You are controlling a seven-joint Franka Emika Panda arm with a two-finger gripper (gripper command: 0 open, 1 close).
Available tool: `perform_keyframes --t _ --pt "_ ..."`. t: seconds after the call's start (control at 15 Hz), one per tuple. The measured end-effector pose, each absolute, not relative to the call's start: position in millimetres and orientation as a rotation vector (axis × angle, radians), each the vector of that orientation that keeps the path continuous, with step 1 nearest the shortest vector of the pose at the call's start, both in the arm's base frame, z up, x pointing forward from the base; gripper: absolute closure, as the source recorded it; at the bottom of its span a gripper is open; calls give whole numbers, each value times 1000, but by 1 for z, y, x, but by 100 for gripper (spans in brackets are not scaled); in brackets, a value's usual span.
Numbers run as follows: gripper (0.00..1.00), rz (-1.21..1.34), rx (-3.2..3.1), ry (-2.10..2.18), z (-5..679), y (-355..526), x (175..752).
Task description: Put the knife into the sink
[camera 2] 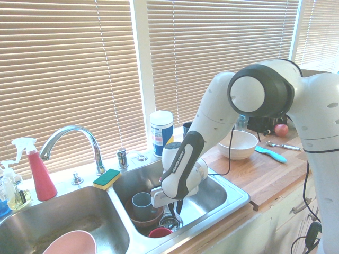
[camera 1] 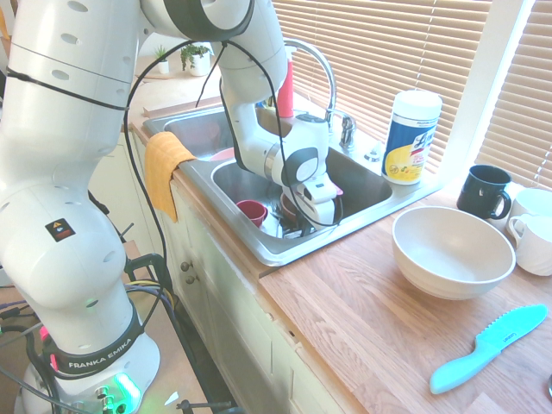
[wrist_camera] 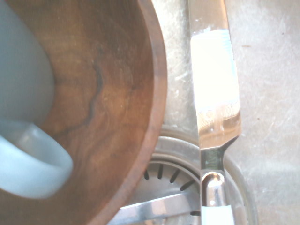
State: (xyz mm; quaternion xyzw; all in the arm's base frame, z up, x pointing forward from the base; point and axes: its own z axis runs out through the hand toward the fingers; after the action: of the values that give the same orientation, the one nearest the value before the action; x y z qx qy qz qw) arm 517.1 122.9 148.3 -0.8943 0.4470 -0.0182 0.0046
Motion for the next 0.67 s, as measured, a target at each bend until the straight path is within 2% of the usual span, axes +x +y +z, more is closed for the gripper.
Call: perform_keyframes --t 0.47,0.67 --pt "0 -70 -2816 1399 146 124 517" --pt "0 -123 -2782 1392 175 127 527"
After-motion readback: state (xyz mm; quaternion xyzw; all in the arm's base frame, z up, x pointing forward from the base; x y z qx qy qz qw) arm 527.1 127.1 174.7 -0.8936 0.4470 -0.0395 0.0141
